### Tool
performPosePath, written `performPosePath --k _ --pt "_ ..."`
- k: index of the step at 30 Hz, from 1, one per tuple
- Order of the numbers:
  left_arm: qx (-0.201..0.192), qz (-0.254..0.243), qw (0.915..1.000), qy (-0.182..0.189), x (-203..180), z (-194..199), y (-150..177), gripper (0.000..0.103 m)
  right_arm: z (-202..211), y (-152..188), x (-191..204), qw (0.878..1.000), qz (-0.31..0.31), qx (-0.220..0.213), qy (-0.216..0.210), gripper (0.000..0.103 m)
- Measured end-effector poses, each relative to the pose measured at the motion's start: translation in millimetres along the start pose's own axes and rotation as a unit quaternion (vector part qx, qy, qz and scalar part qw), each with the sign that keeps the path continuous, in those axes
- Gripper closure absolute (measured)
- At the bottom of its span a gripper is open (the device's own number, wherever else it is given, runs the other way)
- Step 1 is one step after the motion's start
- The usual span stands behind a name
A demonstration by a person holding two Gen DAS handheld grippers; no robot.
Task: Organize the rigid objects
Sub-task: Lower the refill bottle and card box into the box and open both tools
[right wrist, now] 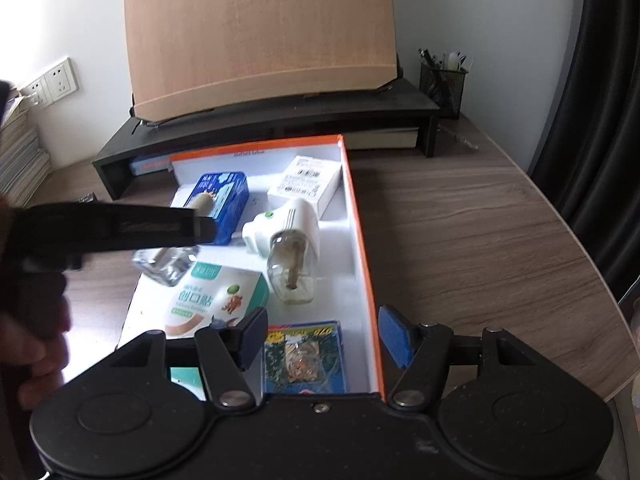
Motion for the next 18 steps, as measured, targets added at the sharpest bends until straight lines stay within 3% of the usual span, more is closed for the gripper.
performPosePath --k 3,5,8,15,18 --pt "0.004 -0.005 1.0 0.005 -6.9 -5.7 -7.1 0.055 4.2 -4.8 -2.5 1.0 0.0 -0.015 0.005 0.027" --pt "0.003 -0.012 0.9999 0.007 -11.1 -3.9 -10.6 0.042 7.0 -7.3 -2.5 1.0 0.001 -0.022 0.007 0.027" --pt "0.003 -0.012 0.9999 0.002 -9.6 2.1 -11.3 0.038 12.0 -10.9 1.1 0.999 0.002 -0.032 0.005 0.027" --pt "0.003 0.016 0.9994 -0.031 18.3 28.0 -4.3 0.017 27.1 -17.6 27.4 0.998 0.021 -0.056 -0.014 0.024" --pt "-0.003 0.028 0.9987 -0.042 32.0 43.8 1.0 0.016 32.1 -19.1 45.1 0.997 0.033 -0.06 -0.029 0.024"
Point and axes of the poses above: each gripper's, at about its wrist camera, not at the fingertips, and z roughly against the way its jaws point, x to its left, y to its underside, the point moved 10 cm from there along -z, roughly the way its jaws point, and after that the axes turned 14 degrees about y, right-handed, at the moved point
